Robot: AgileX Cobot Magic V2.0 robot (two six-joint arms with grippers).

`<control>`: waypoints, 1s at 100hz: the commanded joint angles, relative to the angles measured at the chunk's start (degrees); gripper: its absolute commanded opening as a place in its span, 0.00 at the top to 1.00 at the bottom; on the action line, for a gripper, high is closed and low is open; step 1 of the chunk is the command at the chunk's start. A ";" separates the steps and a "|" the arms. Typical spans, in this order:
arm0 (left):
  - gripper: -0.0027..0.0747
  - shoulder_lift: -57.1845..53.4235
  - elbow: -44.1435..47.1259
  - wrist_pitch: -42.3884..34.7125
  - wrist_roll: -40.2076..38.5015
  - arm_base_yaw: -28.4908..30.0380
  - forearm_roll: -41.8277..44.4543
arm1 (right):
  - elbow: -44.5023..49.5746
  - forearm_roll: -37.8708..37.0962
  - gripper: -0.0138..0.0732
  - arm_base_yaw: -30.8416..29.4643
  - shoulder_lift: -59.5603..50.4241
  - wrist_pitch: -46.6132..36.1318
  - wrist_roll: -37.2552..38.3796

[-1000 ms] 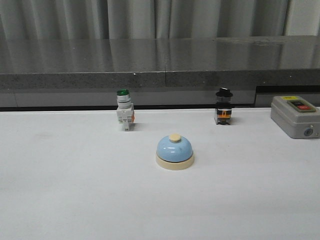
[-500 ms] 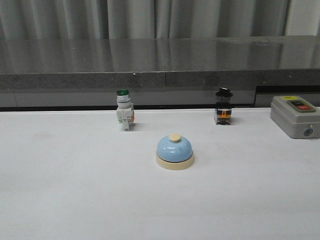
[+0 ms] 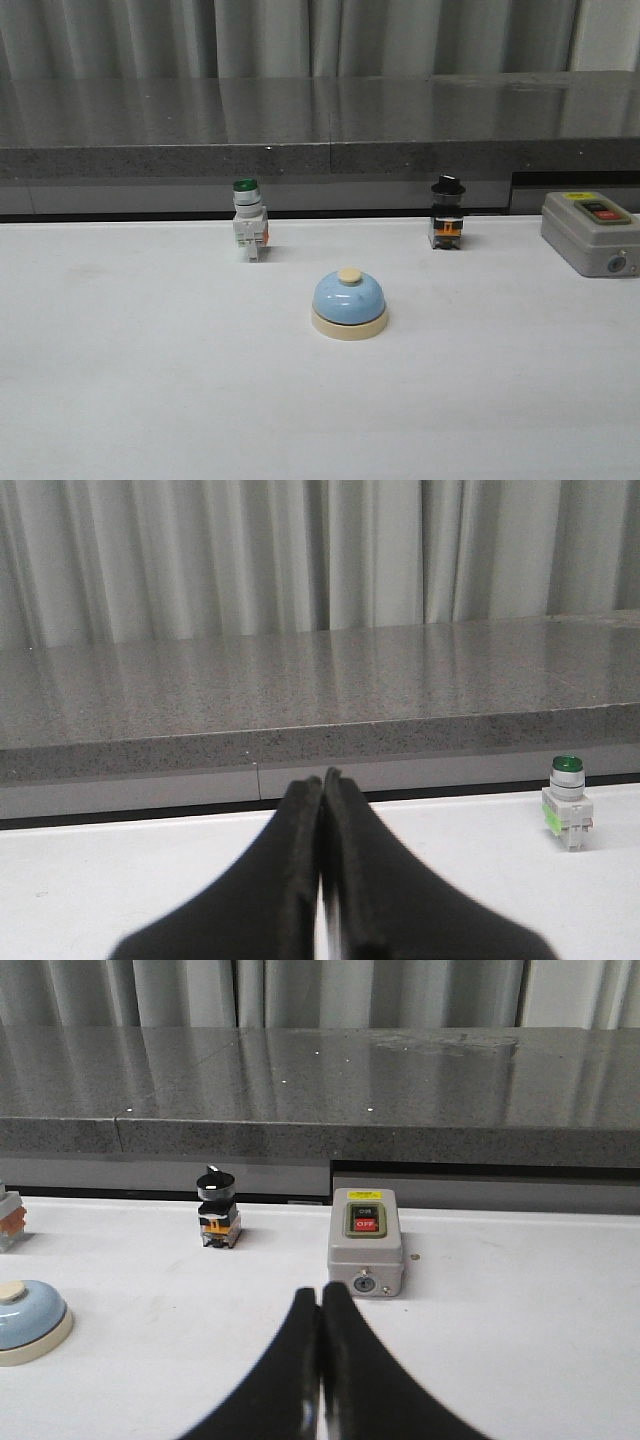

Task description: Place and press bell with both arms

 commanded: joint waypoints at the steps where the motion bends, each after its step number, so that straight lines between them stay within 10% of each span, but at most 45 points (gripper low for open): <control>1: 0.99 -1.68 2.41 -4.69 -0.56 -0.31 0.10 | -0.77 -0.65 0.91 0.08 -1.00 -4.67 -0.05; 40: 0.99 -1.68 2.41 -4.69 -0.56 -0.31 0.10 | -6.18 0.88 0.91 0.07 0.75 -10.85 0.95; 100: 0.99 -1.68 2.41 -4.69 -0.56 -0.31 0.10 | -46.47 2.90 0.91 0.18 38.26 29.40 1.70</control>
